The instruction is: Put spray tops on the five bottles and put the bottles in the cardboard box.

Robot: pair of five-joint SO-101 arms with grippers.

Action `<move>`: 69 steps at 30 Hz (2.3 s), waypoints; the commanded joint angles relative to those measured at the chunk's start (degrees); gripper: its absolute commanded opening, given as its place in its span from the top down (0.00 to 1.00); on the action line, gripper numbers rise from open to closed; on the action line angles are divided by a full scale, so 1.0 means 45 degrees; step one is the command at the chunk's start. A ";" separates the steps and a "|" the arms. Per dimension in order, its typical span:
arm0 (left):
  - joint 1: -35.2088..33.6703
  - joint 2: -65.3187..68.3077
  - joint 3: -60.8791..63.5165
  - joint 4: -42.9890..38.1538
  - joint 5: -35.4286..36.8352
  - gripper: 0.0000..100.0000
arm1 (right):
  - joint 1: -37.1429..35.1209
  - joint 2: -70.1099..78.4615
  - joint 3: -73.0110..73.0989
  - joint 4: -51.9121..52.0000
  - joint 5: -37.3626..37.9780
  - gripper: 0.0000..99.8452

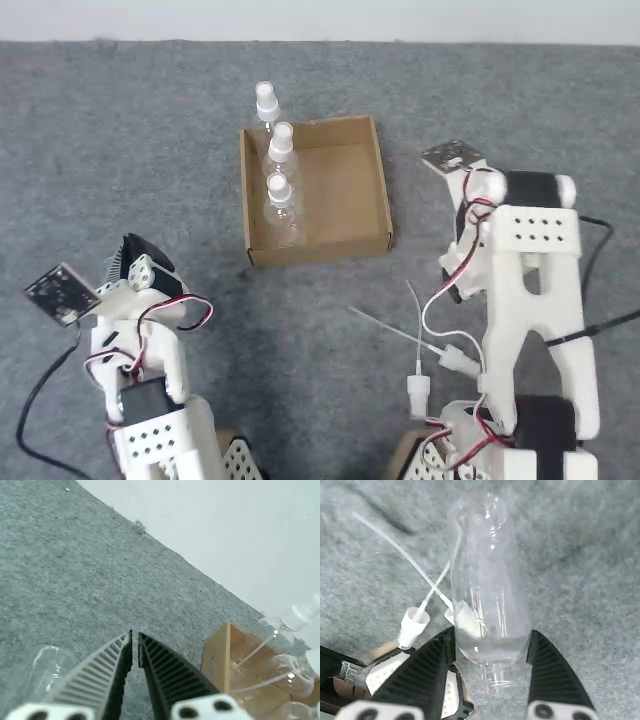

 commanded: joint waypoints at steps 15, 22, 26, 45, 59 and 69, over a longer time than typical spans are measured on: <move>-0.0059 -0.0156 -0.0166 -0.0234 -0.0117 0.99 | -0.0830 0.2842 -0.2129 0.0518 0.0371 0.86; -0.0078 -0.0156 -0.0166 -0.0234 -0.0117 0.99 | -0.1651 0.3292 -0.3360 0.0518 -0.0781 0.85; -0.0098 -0.0156 -0.0166 -0.0234 -0.0117 0.99 | -0.1690 0.3194 -0.3770 0.0557 -0.1153 0.85; -0.0098 -0.0176 -0.0166 -0.0234 -0.0117 0.99 | -0.0752 0.2901 -0.2637 0.0498 -1.0315 0.85; -0.0117 -0.0156 -0.0166 -0.0234 -0.0117 0.99 | -0.2295 0.3057 -0.0781 -0.2237 -1.5004 0.84; -0.0117 -0.0156 -0.0166 -0.0234 -0.0117 0.99 | -0.2999 0.2940 -0.0176 -0.3565 -1.5043 0.64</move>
